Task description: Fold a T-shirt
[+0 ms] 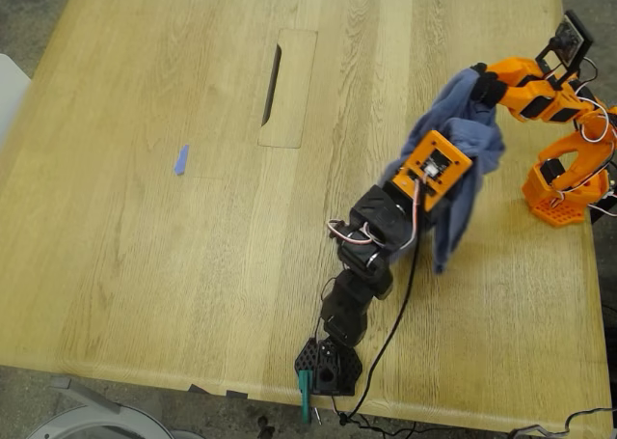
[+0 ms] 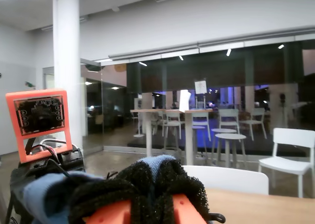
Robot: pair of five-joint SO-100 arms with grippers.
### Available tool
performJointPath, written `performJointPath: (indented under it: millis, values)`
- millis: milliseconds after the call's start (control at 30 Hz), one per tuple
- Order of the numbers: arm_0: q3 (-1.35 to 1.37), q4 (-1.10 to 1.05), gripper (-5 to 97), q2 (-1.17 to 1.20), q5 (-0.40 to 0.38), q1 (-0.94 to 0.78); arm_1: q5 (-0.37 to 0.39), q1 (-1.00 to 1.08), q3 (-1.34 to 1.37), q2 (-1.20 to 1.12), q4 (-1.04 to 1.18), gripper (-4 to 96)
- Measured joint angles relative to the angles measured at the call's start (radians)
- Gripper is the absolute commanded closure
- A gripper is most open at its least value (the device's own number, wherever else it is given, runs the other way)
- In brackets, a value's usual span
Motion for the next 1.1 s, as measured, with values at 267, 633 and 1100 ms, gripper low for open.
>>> performJointPath:
  millis: [267, 633, 1100]
  values:
    - [0.000, 0.086, 92, 0.049, -0.012, -0.166, 0.008, 0.084, 0.071, 0.067, 0.038, 90.9]
    - [0.459, 0.087, 92, 0.305, -0.021, -0.324, 0.017, 0.137, 0.193, 0.124, 0.066, 90.6]
    - [1.430, -0.279, 92, 0.772, -0.026, -0.445, 0.021, 0.265, 0.387, 0.141, 0.003, 89.6]
